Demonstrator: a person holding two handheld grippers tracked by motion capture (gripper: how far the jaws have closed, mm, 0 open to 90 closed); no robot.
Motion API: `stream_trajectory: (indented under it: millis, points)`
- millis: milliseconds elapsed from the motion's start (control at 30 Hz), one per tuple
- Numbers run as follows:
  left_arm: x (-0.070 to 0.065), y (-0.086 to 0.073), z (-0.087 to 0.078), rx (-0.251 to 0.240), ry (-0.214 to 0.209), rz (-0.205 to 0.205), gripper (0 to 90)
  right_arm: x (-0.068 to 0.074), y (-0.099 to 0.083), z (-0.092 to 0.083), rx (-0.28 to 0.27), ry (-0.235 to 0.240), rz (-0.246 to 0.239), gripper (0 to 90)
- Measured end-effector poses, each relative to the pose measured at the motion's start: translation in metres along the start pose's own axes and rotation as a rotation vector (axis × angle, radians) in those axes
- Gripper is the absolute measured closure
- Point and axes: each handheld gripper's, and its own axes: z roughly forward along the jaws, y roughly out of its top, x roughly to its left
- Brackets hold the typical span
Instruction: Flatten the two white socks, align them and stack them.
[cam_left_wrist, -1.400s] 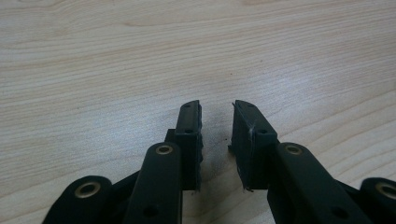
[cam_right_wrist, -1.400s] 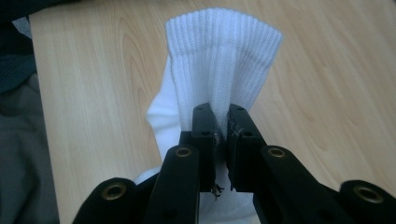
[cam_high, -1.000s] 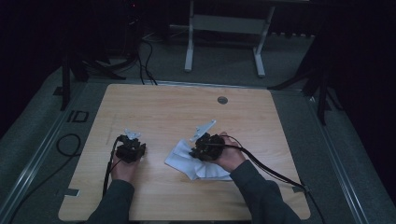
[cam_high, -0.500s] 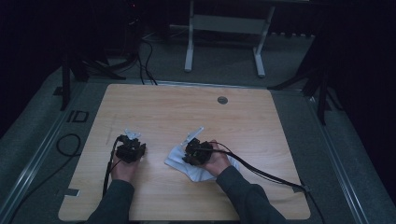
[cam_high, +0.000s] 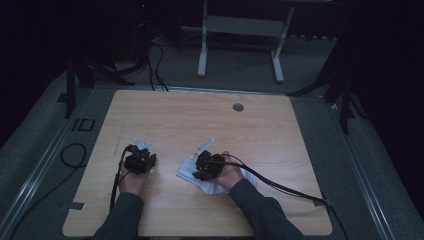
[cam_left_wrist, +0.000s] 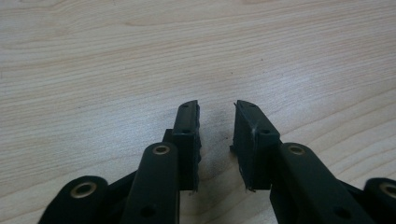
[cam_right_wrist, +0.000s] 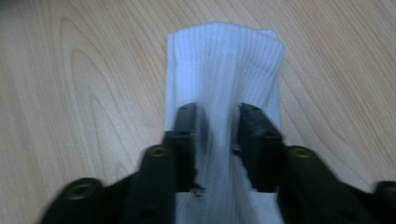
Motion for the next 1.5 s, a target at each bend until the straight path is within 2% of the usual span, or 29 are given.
stream_trajectory:
  millis: [67, 233, 267, 367, 400, 467, 500, 667, 833, 1067, 1233, 1400, 1500]
  points:
    - [0.000, 0.000, 0.000, 0.003, -0.003, -0.003, 69.6, 0.000, 0.001, -0.005, -0.013, -0.026, -0.003, 56.8]
    - [-0.001, 0.000, -0.001, 0.009, -0.020, 0.000, 69.0, -0.003, 0.003, -0.014, -0.027, -0.038, 0.007, 52.9]
    - [-0.003, 0.000, -0.001, 0.011, -0.029, 0.002, 68.7, -0.003, 0.003, -0.015, -0.032, -0.042, 0.007, 54.0]
    - [-0.007, 0.000, -0.003, 0.017, -0.036, 0.020, 68.2, -0.003, 0.003, -0.019, -0.052, -0.067, -0.002, 70.9]
    - [-0.007, 0.000, -0.003, 0.017, -0.036, 0.020, 68.1, -0.003, 0.003, -0.019, -0.052, -0.067, -0.002, 70.9]
    - [-0.011, 0.002, -0.006, 0.006, -0.051, 0.028, 68.1, -0.001, 0.003, -0.014, -0.036, -0.062, -0.021, 79.8]
    - [-0.013, 0.003, -0.008, 0.002, -0.057, 0.031, 68.2, -0.001, 0.002, -0.010, -0.028, -0.060, -0.020, 81.4]
    - [-0.022, 0.007, -0.017, -0.022, -0.091, 0.055, 68.1, -0.003, -0.001, 0.005, 0.007, -0.071, -0.024, 80.1]
    - [-0.037, 0.012, -0.025, -0.042, -0.142, 0.094, 69.0, -0.006, -0.001, 0.007, 0.009, -0.097, -0.020, 74.8]
    - [-0.062, 0.017, -0.033, -0.053, -0.208, 0.154, 71.5, -0.008, 0.003, -0.011, -0.014, -0.124, -0.024, 72.4]
    - [-0.074, 0.018, -0.033, -0.053, -0.240, 0.184, 74.8, -0.010, 0.003, -0.024, -0.011, -0.149, -0.027, 71.6]
    - [-0.078, 0.017, -0.029, -0.037, -0.257, 0.195, 79.5, -0.017, -0.006, -0.036, -0.006, -0.165, -0.011, 71.8]
    - [-0.083, 0.014, -0.022, -0.013, -0.265, 0.212, 81.9, -0.025, -0.022, -0.053, -0.005, -0.189, 0.021, 71.5]
